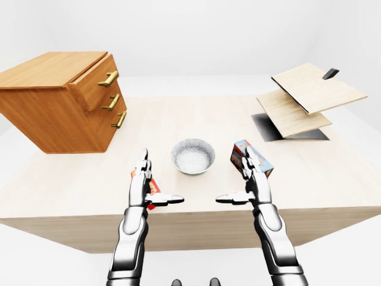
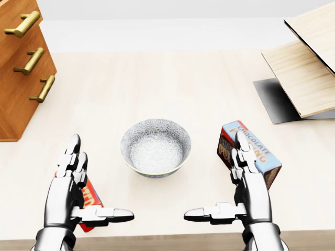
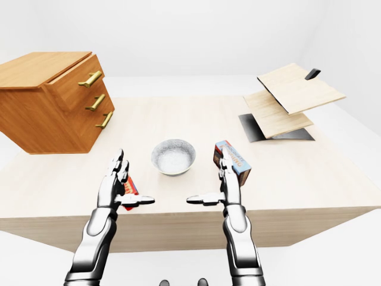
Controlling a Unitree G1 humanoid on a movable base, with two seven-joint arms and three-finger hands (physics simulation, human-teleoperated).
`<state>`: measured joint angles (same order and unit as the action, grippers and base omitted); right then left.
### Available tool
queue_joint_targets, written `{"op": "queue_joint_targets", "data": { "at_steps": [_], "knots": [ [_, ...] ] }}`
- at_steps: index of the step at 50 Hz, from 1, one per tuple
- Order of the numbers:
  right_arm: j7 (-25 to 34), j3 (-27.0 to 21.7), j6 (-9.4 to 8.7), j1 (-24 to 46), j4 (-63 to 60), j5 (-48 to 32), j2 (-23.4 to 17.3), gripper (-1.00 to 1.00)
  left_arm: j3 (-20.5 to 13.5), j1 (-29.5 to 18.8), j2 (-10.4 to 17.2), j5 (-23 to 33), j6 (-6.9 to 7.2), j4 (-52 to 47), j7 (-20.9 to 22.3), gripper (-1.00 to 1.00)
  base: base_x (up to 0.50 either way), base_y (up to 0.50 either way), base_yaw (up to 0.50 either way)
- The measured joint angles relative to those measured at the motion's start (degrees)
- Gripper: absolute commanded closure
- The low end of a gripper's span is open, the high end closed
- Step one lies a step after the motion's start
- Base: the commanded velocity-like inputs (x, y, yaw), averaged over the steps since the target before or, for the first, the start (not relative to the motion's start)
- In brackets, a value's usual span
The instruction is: Close the top drawer of the cabinet and put the bowl on top of it.
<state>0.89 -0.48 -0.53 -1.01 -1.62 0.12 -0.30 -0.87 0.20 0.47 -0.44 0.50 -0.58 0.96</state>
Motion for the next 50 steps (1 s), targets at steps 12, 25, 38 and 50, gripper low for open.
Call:
{"op": "queue_joint_targets", "data": {
  "at_steps": [12, 25, 38, 50],
  "knots": [
    [1.4, -0.3, -2.32, -3.6, -6.9, 0.3, -0.1, -1.0, -1.5, 3.0, 0.5, -0.6, 2.86, -6.9, 1.5, -1.0, 0.0, 0.0, 0.0],
    [3.0, 0.0, -3.4, -7.4, -13.2, 0.6, -0.1, -1.0, -1.6, 7.6, 0.1, -0.2, 4.46, -15.1, 2.4, -1.0, 0.0, 0.0, 0.0],
    [4.3, 0.3, -3.93, -10.2, -17.7, 1.1, 0.0, -1.0, -1.1, 10.3, -0.2, 0.4, 4.5, -19.0, 2.6, -1.0, 0.0, 0.0, 0.0],
    [5.0, 0.6, -4.2, -12.3, -20.8, 1.3, 0.0, -1.0, -1.4, 12.4, -0.4, 0.1, 4.5, -23.1, 3.2, -1.0, 0.0, 0.0, 0.0]
  ]
}}
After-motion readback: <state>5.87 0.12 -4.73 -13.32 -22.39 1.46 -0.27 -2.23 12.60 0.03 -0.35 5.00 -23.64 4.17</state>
